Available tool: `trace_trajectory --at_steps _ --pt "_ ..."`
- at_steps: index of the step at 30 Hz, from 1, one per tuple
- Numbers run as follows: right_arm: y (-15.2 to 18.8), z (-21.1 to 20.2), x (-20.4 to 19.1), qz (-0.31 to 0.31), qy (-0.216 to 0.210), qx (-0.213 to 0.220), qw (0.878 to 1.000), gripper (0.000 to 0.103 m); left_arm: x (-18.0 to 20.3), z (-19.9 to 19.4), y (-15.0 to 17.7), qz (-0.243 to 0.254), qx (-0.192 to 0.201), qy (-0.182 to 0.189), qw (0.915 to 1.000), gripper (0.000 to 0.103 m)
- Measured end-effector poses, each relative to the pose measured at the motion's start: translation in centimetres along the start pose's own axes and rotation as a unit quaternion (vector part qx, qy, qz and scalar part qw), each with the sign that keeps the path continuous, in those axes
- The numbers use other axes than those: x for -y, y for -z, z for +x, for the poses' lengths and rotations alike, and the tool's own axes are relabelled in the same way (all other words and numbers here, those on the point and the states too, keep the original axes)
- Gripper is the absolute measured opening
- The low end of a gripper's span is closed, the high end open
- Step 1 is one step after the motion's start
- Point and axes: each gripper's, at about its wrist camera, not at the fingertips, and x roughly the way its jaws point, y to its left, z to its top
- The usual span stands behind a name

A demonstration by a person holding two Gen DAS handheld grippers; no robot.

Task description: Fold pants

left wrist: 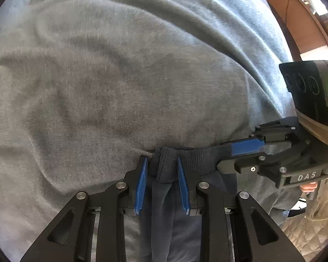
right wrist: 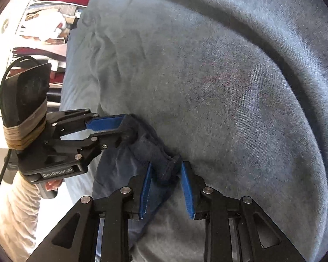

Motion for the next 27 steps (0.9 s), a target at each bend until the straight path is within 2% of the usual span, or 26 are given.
trace_trajectory --at_steps 6,11,14,18,27 --pt "-0.2 0.8 0.5 0.007 -0.004 -0.004 1.000 0.029 -0.5 1.6 -0.8 -0.002 -0.010 0.008 0.9999 0.027" --pt "-0.4 0.9 0.3 -0.009 0.003 -0.003 1.000 0.028 -0.1 1.9 -1.1 0.003 -0.001 -0.001 1.0000 0.020" --pt "-0.4 0.7 -0.4 -0.031 0.009 0.001 0.999 0.021 1.0 1.4 -0.8 0.015 0.009 -0.015 0.9997 0.015" --pt "-0.2 -0.4 -1.6 -0.047 0.016 0.017 0.999 0.017 1.6 -0.4 -0.3 0.015 0.032 -0.018 0.9992 0.013" --pt "1.4 -4.6 -6.1 -0.116 0.029 0.056 0.991 0.016 3.9 -6.2 3.2 0.021 0.100 -0.044 0.9938 0.012"
